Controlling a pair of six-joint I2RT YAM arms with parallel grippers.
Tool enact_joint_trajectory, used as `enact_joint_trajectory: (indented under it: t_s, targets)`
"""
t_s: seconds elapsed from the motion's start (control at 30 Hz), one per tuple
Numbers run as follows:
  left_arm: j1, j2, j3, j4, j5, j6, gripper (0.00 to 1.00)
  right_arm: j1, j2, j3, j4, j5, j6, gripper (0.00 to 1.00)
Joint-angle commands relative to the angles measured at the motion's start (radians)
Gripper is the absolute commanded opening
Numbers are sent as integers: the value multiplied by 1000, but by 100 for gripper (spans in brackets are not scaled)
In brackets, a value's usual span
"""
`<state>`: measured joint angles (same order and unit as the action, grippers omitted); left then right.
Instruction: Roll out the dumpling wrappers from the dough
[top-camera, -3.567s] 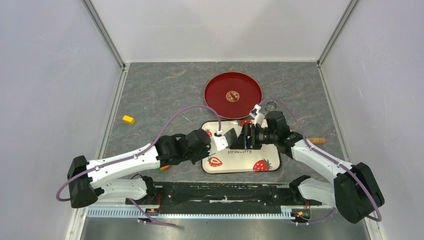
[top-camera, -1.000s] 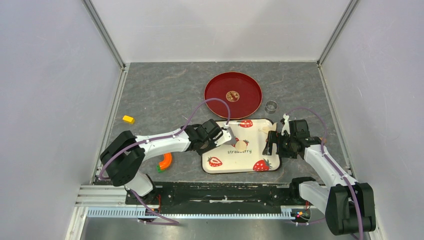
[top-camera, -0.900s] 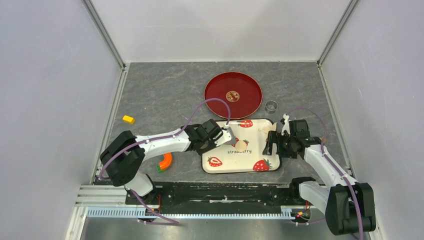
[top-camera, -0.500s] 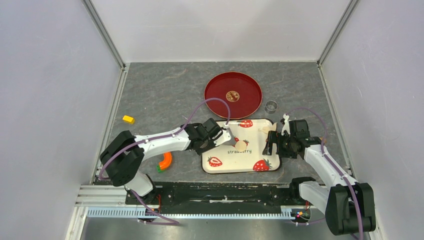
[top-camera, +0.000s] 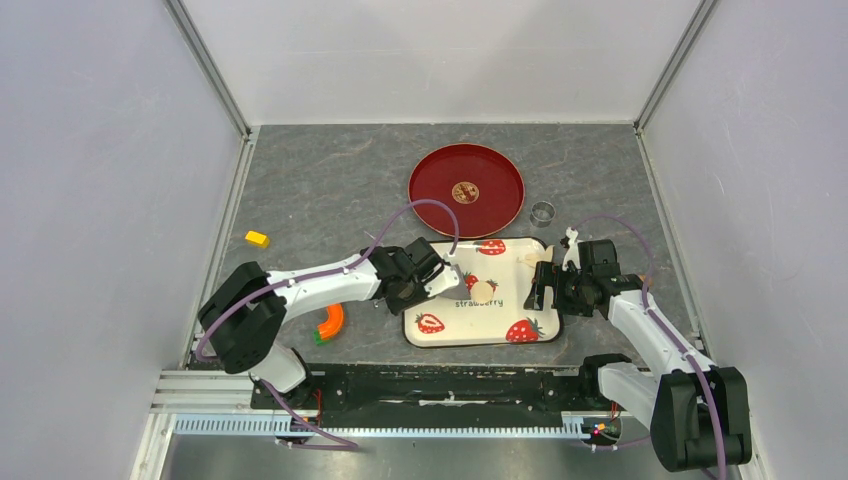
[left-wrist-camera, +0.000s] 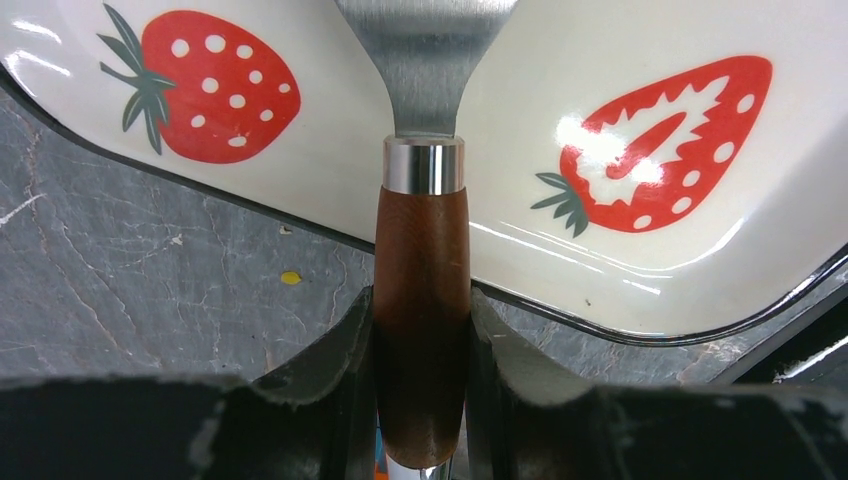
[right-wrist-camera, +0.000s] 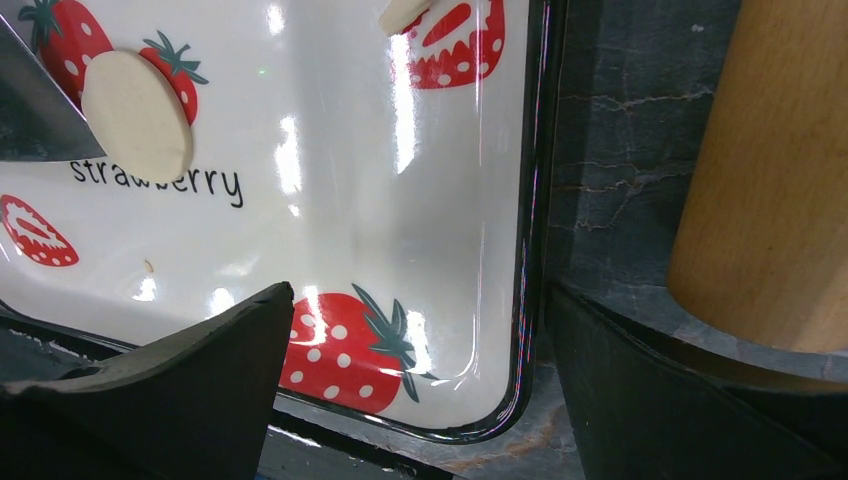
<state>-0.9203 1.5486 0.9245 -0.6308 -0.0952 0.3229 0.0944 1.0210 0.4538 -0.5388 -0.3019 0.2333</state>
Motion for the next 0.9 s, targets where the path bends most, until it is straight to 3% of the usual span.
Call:
enact_joint_trajectory:
  t_s: [0.0,0.37,0.63,0.87]
  targets:
    - [-2,17,52,-9,-25,-30,2,-1,-3,-22,-1,-17,-6,97]
    - [1,53,100,-48,-153,-18,2,-1,4,-14,-2,-26,-14,97]
    - [-20,80,122,-49,-35,-14,2,-1,4,-12,-3,-29,-17,97]
    - [-34,89,104,-56,-24,-19,2,-2,-6,-12,-7,-30,-18,97]
